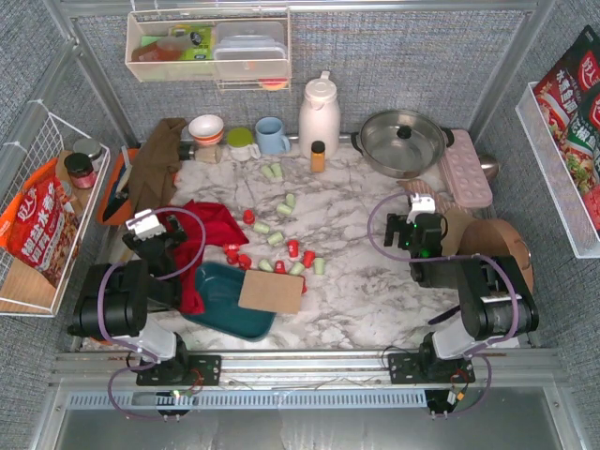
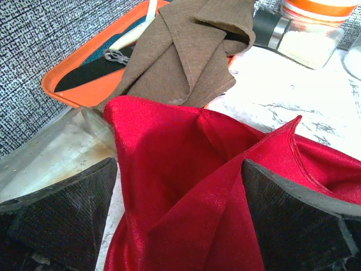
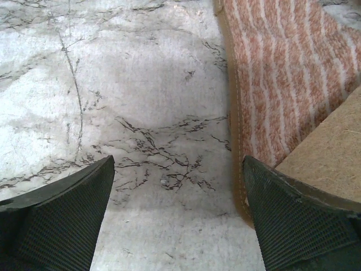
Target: Mix the coffee capsules in the storage basket
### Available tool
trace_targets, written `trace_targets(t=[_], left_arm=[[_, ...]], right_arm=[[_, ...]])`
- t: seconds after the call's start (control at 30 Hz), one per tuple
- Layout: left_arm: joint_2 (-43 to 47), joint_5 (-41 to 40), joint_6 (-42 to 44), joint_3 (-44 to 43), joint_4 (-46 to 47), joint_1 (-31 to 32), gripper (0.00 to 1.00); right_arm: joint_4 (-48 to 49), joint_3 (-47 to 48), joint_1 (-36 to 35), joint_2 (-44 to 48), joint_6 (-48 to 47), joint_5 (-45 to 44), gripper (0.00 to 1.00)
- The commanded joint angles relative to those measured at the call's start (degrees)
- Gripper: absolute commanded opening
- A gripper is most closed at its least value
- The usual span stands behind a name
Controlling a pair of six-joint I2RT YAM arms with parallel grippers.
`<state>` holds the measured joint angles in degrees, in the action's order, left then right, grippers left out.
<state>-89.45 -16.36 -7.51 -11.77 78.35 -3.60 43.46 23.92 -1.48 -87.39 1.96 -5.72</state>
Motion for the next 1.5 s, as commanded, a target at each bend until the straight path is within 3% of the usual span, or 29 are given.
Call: trace_targets(t=[0.0,1.17,1.27,1.37,1.47], left_arm=[[-0.1,0.2,0.1,0.0,1.1,-0.1,0.99],[-0.2,0.2,0.1,-0.2,0.9,-0.1,0.99],[0.0,3.2,1.5,-0.3,0.7,0.0,0.99],[3.6,4.0,1.9,1.3,1.1,0.1,0.99],[9.7,2.0,1.2,-0.6,-7.5,0.1,0.99]], right_arm=[[2.0,-0.3,0.0,0.3,-0.5,-0.4,0.99],[1.3,0.1,0.3,0.2,0.5,-1.4,0.99],[1.4,0.1,0.4,0.2,0.6,-1.3,0.99],[1.1,0.3,0.3,0.5,0.5,-1.5,0.99],[-2.3,1.8,0.2,1.9,0.5,-1.9,0.99]])
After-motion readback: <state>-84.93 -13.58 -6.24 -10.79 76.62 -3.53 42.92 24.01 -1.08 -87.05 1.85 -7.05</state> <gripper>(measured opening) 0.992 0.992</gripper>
